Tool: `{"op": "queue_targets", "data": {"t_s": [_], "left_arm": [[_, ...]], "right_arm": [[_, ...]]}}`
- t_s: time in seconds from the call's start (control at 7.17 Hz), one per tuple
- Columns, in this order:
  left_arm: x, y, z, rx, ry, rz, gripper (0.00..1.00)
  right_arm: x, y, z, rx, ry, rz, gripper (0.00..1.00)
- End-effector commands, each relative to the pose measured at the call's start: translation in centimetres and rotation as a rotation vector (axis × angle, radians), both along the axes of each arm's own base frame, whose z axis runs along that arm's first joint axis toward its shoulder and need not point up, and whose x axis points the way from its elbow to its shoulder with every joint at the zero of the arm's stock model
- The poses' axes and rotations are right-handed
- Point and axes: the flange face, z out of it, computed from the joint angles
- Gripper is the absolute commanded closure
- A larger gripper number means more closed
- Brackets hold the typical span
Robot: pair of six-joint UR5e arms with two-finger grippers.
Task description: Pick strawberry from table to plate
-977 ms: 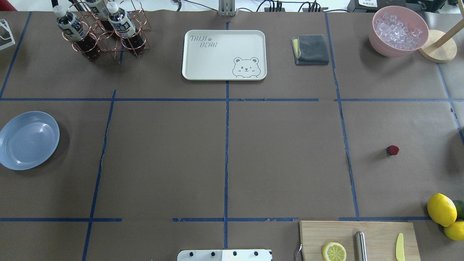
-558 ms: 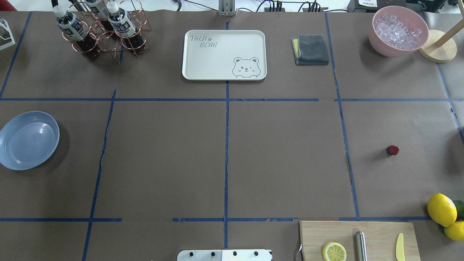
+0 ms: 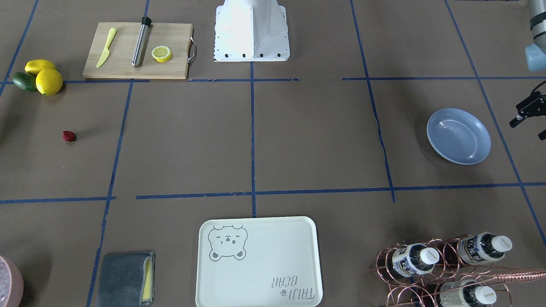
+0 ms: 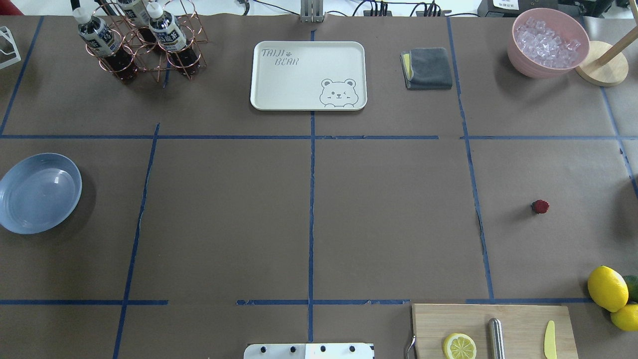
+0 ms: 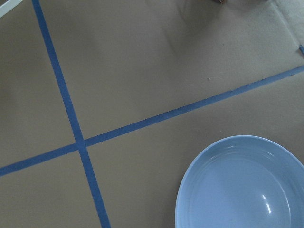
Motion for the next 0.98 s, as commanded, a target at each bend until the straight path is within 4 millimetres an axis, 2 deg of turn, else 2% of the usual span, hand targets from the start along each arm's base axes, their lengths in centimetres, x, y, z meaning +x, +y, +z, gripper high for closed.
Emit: {"op": "queue_targets", "data": {"t_s": [0.0,0.14,0.28,0.56,0.7,0.84], "left_arm": [[2.5,1.0,2.1,-0.054,-0.018,-0.029,0.20],[5.1,1.5,2.2,-0.157,0.008,-0.036,0.39],[6.4,1.8,2.2,-0.162,0.006,-0.020,0.40],[7.9,2.2,3.1,-0.160,-0.019,-0.006,0.43],[7.8,2.4,4.0,-0.160,-0.029,-0.013,0.45],[7.7,2.6,4.5,-0.155,-0.033,-0.019,0.52]], "right_arm": [[0.0,0.0,0.0,-0.001,0.000,0.000,0.00],[0.0,0.0,0.0,0.001,0.000,0.000,0.00],[0.0,0.0,0.0,0.002,0.000,-0.001,0.00],[0.0,0.0,0.0,0.002,0.000,-0.001,0.00],[0.0,0.1,0.0,0.000,0.000,-0.001,0.00],[0.0,0.0,0.0,0.002,0.000,-0.001,0.00]]}}
